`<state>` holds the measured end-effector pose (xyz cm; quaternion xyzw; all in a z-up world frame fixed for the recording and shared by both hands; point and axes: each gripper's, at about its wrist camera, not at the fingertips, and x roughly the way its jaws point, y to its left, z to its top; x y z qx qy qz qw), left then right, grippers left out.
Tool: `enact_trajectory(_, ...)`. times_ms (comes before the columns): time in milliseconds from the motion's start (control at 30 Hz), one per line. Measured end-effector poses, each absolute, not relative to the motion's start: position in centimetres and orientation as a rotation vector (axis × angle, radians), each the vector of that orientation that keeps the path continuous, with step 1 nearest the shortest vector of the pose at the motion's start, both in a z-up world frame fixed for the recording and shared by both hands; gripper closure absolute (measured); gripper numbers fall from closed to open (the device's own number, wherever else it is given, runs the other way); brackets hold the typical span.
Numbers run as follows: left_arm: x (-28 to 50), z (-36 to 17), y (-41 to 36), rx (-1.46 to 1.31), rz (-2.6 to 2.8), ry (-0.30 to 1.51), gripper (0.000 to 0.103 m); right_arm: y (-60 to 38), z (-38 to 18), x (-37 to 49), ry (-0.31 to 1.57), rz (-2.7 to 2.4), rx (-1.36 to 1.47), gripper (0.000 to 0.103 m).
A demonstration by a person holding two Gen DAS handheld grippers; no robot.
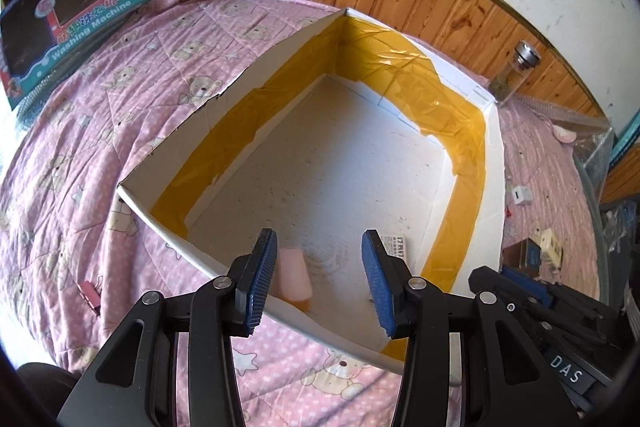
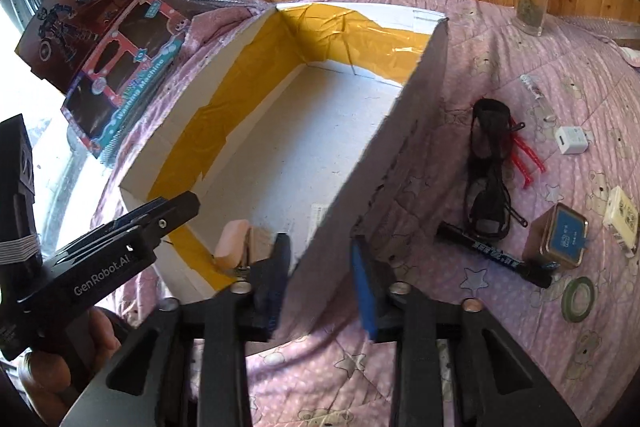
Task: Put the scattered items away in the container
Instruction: 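Open the left tool to drop the stapler while the right tool drops the staples box, then move both tools back toward the remaining items on the bedspread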
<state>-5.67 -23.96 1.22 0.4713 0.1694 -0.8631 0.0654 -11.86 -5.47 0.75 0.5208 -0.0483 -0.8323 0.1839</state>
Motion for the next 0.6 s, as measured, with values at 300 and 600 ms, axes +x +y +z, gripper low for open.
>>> enact_trajectory(300,-4.7,3.6,-21.0,1.4,-2.689,0.524,0.056,-4.5,1.4,-10.7,-0.163,-2.317,1.418,0.082)
enact_trajectory(600,-3.6,5.7,-14.1,1.42,-2.835,0.38,0.056,1.9,3.1,-7.7,-0.292,-2.389,1.336,0.08)
